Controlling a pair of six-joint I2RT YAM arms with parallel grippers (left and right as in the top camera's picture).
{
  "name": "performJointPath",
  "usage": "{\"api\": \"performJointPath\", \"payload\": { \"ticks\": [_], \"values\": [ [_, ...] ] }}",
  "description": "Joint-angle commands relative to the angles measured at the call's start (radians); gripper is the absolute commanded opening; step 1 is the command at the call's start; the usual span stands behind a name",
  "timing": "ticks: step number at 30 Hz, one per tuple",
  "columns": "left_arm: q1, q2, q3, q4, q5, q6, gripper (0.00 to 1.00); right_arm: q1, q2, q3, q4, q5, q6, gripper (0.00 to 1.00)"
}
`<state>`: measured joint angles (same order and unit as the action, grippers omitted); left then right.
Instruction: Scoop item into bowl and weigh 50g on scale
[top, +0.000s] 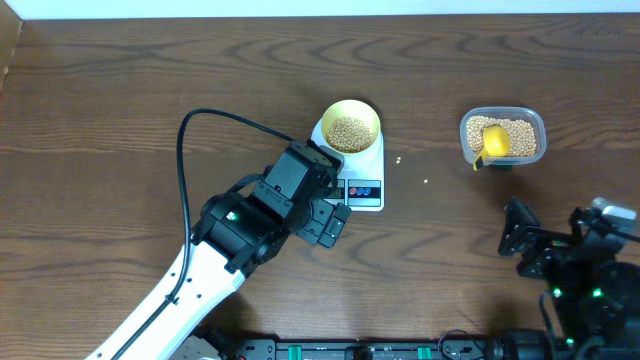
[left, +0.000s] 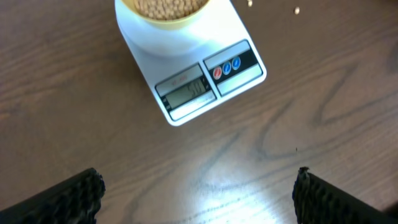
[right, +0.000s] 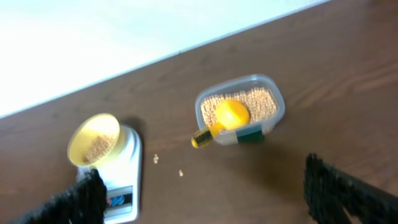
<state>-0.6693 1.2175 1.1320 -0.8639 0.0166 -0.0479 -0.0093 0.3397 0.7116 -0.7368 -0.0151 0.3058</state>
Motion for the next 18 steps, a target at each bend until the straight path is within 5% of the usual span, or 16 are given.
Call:
{"api": "performJointPath", "payload": {
  "ticks": [1, 10, 18],
  "values": [
    [0.003, 0.0, 0.019, -0.003, -0.005, 0.009, 0.99, -0.003, -0.07, -0.138, 0.093, 0.016, 0.023, 0.99],
    [0.003, 0.0, 0.019, -0.003, -0.005, 0.009, 0.99, -0.003, -0.111, -0.437, 0.484, 0.113, 0.023, 0.99],
    [0.003, 0.0, 0.019, -0.003, -0.005, 0.009, 0.99, -0.003, -0.111, -0.547, 0.568, 0.144, 0.023, 0.99]
  ]
}}
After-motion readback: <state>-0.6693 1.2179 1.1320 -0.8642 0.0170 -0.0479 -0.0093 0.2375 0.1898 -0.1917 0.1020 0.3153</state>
